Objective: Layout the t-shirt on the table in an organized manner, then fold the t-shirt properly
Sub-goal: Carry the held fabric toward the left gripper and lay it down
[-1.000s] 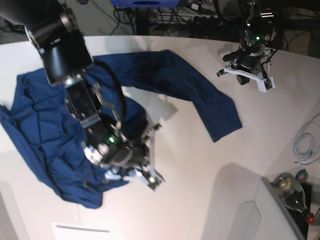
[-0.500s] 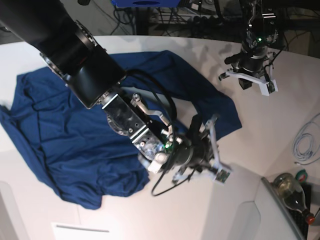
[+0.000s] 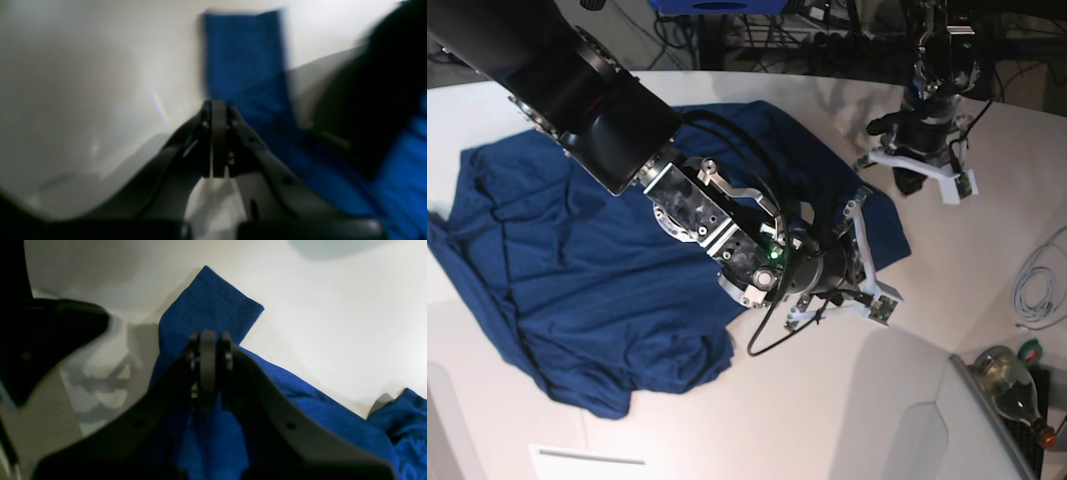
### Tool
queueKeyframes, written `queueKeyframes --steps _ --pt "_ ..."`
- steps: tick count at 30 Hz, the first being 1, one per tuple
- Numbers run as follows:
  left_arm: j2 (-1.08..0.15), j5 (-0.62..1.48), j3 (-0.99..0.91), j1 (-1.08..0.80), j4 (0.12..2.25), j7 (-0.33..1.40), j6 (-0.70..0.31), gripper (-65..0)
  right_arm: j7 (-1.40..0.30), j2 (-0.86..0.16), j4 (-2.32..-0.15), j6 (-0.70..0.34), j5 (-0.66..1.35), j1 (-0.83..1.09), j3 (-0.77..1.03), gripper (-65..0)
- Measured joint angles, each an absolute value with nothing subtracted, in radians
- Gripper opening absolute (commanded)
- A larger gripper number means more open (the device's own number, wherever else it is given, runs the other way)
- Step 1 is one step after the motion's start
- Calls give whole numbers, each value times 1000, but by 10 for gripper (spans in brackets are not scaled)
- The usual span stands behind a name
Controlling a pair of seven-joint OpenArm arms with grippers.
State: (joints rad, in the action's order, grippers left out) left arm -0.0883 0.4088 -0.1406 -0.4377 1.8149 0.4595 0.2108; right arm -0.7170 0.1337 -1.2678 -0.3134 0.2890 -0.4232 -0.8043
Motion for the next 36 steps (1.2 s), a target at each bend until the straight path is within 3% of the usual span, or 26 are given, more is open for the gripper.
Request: queueKeyframes --steps 1,4,6,9,16,29,36 --pt "-84 409 -131 -424 1819 459 210 -620 -716 133 -1268 -313 289 -423 -804 -650" --pt "-84 410 -83 -387 1819 453 210 -316 -717 130 -1268 -313 286 -423 -800 -650" --pt "-87 408 -51 -383 1818 454 210 -181 -717 131 -1268 -313 285 -423 -801 -650" --pt "-86 409 -6 -379 1818 459 211 -87 -717 130 -1268 -313 285 -423 -801 -650" --pt "-86 411 94 -280 1734 441 210 -94 -726 113 -1265 -284 234 -429 -794 -650" --pt "-59 412 114 -210 1593 358 182 -94 -779 100 -1256 -256 174 -434 -789 -650" --pt "-65 412 112 -207 1594 362 105 -94 -786 100 -1257 -254 176 -440 -790 -650"
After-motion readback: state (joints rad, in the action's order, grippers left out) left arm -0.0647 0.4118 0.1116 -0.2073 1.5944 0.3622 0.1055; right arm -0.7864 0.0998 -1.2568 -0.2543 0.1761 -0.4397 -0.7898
